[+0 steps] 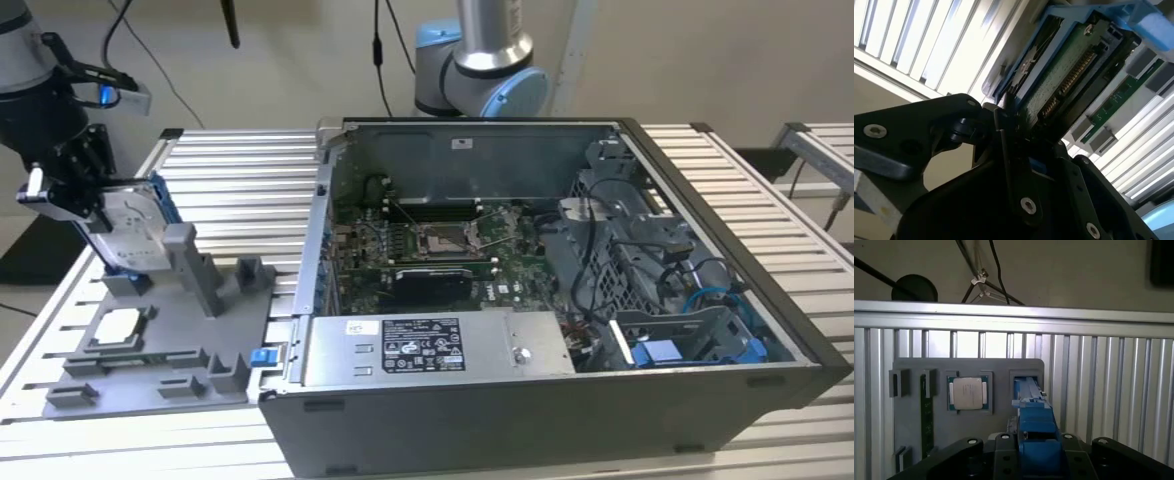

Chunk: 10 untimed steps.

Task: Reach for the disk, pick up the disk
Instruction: 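Pick up the disk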

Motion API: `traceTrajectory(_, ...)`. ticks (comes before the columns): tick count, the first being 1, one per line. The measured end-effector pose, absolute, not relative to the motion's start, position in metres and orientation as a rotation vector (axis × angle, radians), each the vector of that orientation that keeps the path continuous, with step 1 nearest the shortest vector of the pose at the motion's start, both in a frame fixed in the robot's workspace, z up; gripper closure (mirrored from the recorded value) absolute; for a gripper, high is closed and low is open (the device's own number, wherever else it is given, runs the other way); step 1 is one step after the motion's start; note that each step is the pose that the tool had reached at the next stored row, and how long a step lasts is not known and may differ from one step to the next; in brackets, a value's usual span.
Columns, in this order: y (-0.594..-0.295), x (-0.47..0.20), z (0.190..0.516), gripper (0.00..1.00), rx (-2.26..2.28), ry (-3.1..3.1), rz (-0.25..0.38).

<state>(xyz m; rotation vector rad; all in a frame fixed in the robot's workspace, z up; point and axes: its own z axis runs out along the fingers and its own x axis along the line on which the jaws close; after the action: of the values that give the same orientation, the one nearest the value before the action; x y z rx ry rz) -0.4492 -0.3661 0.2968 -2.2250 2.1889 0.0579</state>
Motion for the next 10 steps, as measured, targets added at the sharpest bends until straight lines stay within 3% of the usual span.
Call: traceTrajectory(10, -0.366, -0.449, 0.322, 1.0, -2.228, 2.192, 0.052)
